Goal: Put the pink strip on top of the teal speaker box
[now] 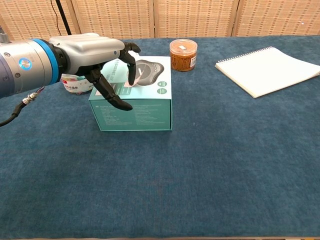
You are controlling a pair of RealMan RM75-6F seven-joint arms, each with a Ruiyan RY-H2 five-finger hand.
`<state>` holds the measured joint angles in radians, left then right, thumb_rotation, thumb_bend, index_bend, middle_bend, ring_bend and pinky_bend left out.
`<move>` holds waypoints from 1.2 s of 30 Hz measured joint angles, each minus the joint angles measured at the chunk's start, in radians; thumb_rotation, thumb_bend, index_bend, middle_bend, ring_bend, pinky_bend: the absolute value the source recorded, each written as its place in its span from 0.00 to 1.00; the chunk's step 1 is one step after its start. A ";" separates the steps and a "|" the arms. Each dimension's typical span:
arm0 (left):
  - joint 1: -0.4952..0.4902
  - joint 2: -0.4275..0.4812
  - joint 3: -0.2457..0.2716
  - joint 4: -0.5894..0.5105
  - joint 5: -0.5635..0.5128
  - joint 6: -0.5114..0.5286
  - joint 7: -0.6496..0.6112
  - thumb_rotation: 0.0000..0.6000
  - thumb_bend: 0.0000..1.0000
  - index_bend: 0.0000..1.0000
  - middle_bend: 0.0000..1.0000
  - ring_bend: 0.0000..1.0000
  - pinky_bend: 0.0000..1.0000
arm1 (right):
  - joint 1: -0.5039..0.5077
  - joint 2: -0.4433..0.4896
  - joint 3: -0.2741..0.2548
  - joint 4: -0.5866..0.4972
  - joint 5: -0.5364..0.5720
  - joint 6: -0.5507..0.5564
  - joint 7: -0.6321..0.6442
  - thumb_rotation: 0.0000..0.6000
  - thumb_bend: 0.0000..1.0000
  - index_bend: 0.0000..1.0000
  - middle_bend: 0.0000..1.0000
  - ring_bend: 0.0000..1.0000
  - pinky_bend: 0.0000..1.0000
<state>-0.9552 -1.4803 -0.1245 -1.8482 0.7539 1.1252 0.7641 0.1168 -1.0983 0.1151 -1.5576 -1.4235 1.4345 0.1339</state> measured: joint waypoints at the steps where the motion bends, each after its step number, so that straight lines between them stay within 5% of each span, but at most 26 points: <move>1: 0.000 0.000 -0.001 0.004 -0.004 0.000 -0.001 0.63 0.00 0.42 0.00 0.00 0.00 | 0.000 0.000 0.000 0.000 0.000 0.000 0.000 1.00 0.00 0.00 0.00 0.00 0.00; 36: 0.021 0.025 0.014 0.033 0.009 -0.029 -0.056 0.63 0.00 0.42 0.00 0.00 0.00 | -0.001 0.005 0.001 -0.008 0.001 -0.007 -0.001 1.00 0.00 0.00 0.00 0.00 0.00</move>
<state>-0.9343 -1.4552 -0.1108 -1.8156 0.7629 1.0962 0.7078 0.1157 -1.0936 0.1165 -1.5653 -1.4227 1.4275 0.1327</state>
